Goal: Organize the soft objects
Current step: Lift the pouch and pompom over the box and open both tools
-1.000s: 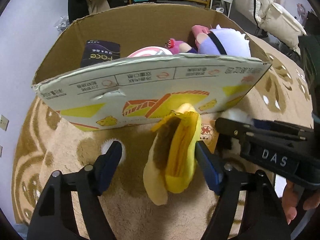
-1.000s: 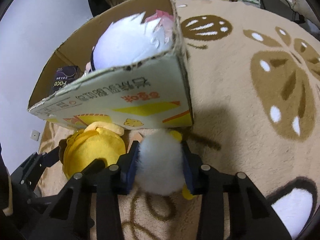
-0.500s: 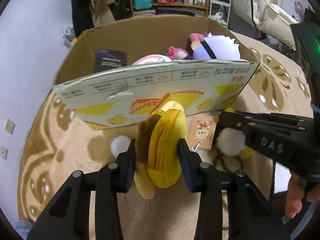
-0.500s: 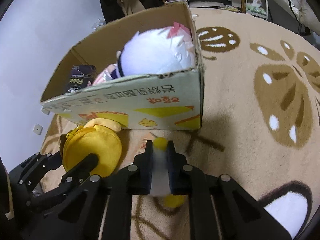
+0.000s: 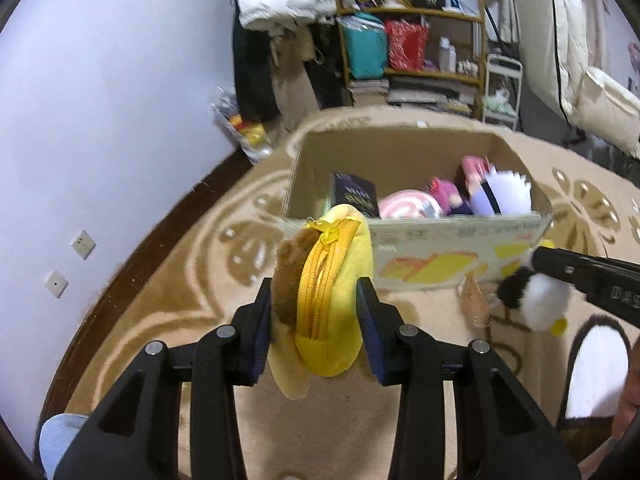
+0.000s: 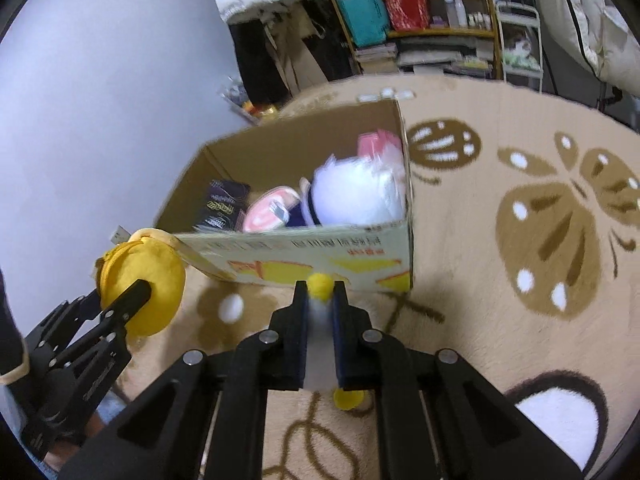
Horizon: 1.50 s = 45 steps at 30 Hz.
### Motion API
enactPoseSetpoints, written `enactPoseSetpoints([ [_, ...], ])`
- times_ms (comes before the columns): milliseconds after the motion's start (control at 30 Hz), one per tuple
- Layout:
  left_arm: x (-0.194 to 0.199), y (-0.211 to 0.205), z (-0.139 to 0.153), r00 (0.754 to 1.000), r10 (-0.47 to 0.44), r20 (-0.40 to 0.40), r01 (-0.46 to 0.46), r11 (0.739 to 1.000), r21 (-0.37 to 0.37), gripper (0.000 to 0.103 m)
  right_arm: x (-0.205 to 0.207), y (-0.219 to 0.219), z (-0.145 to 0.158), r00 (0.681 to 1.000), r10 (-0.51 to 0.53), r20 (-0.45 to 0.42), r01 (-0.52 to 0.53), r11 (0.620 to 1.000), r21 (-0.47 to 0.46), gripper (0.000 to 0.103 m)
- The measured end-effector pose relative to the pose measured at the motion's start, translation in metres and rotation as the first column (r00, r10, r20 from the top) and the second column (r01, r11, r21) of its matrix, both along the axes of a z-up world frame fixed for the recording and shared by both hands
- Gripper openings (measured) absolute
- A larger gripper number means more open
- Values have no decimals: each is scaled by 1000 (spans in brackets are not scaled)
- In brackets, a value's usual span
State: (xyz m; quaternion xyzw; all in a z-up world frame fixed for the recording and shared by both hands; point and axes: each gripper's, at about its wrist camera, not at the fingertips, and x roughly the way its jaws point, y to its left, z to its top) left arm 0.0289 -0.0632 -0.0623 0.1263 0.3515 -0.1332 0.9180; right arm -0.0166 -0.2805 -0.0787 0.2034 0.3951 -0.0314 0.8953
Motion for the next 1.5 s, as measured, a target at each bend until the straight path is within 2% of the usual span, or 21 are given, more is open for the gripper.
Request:
enactPoseSetpoints([
  [367, -14, 24, 32, 989, 27, 145, -28, 1000, 3, 38, -18, 10, 58, 988, 29, 155, -20, 998, -62, 11],
  [633, -5, 16, 45, 982, 21, 189, -18, 1000, -18, 38, -16, 12, 88, 969, 32, 244, -4, 993, -115, 11],
  [1033, 28, -4, 71, 964, -1, 267, 8, 1000, -27, 38, 15, 6, 100, 959, 43, 281, 1, 988, -154, 11],
  [1200, 40, -19, 67, 959, -29, 283, 27, 1000, 8, 38, 31, 9, 105, 952, 69, 298, -20, 986, -165, 11],
  [1367, 52, -34, 58, 958, -24, 286, 18, 1000, 23, 38, 49, 12, 90, 957, 90, 275, -40, 983, -180, 11],
  [1500, 63, -42, 48, 968, -34, 248, 30, 999, 20, 38, 61, 8, 76, 962, 94, 256, -48, 982, -180, 11],
])
